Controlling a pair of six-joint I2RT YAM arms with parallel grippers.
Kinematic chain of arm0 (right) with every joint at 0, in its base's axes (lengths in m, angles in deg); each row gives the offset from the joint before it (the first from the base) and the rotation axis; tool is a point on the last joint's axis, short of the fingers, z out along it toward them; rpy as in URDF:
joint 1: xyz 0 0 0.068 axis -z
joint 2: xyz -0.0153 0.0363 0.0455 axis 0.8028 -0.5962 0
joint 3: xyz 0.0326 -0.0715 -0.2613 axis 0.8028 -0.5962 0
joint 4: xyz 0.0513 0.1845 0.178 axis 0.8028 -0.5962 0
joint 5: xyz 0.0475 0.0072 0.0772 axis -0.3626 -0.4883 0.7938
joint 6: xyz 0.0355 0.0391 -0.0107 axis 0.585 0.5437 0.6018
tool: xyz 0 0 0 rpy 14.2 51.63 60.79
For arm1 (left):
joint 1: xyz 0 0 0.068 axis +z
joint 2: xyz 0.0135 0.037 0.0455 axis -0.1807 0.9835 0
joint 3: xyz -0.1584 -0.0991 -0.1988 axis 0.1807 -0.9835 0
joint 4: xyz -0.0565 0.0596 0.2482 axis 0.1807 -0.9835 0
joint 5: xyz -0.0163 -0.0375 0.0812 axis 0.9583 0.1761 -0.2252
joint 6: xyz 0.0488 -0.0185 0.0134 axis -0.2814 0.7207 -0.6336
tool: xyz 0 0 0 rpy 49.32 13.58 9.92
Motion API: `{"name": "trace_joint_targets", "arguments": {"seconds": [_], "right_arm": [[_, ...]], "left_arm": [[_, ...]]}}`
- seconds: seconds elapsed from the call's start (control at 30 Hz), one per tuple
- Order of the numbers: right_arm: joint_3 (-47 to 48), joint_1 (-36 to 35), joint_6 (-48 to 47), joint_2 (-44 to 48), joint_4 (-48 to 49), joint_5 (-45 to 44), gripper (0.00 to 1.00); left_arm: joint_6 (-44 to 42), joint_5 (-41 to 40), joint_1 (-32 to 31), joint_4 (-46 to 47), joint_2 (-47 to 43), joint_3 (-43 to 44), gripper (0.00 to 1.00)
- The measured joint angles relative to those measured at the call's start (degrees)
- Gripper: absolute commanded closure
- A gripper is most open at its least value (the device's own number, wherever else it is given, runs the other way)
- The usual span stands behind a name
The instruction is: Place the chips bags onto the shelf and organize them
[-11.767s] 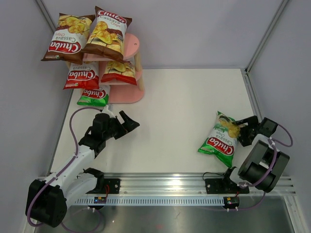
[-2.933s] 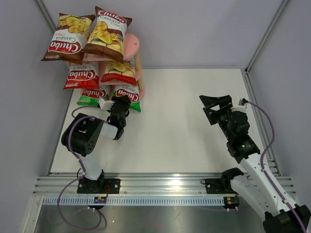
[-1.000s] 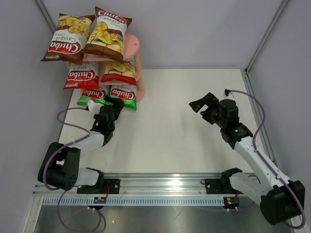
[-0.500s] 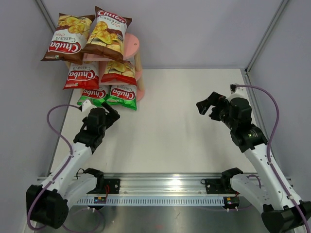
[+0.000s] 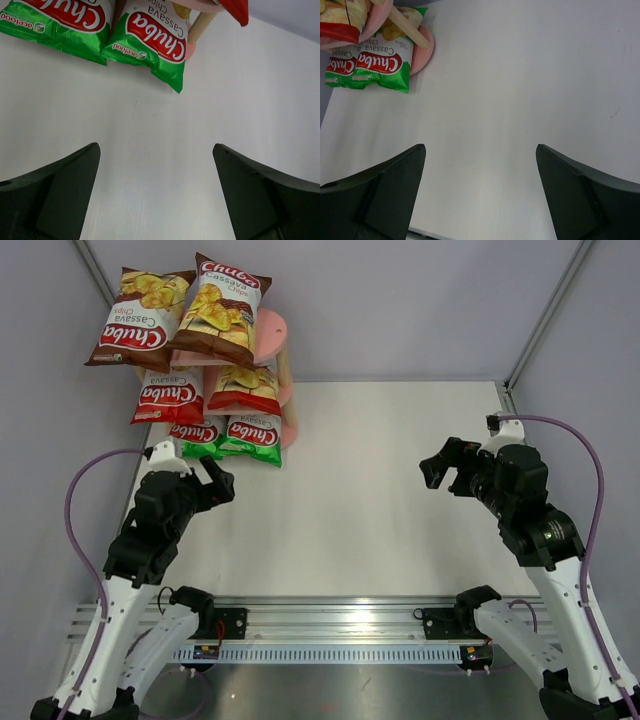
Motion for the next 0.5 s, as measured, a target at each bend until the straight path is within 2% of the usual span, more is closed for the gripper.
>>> {"name": "trace_joint_targets", "arguments": {"seconds": [0.3, 0.5], "right_arm": [[1.42, 0.04, -2.29, 5.16, -5.92, -3.54, 0.00], [1.11, 0.09, -3.52, 10.91, -9.01, -7.74, 0.01]], "left_arm": [[-9.09, 0.66, 0.00, -8.94, -6.80, 2.47, 0.01], [-13.35, 1.33, 0.00, -10.03, -15.17, 2.45, 0.01]]}}
